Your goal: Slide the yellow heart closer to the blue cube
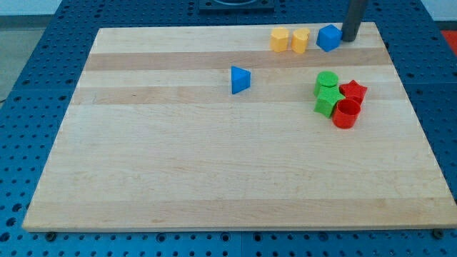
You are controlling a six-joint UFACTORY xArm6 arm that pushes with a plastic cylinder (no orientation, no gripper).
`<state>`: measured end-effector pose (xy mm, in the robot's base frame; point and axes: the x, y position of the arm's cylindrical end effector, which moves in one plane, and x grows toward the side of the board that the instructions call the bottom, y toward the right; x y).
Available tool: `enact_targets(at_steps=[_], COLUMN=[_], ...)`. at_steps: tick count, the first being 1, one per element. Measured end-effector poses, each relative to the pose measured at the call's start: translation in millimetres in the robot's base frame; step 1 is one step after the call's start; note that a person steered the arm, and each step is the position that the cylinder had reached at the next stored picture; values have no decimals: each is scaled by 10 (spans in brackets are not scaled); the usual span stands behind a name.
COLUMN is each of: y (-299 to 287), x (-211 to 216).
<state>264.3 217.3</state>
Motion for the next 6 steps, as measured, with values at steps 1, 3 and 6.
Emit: enact_targets(at_steps=[1, 3, 6], y=[15, 249, -856], x=[641, -479, -567])
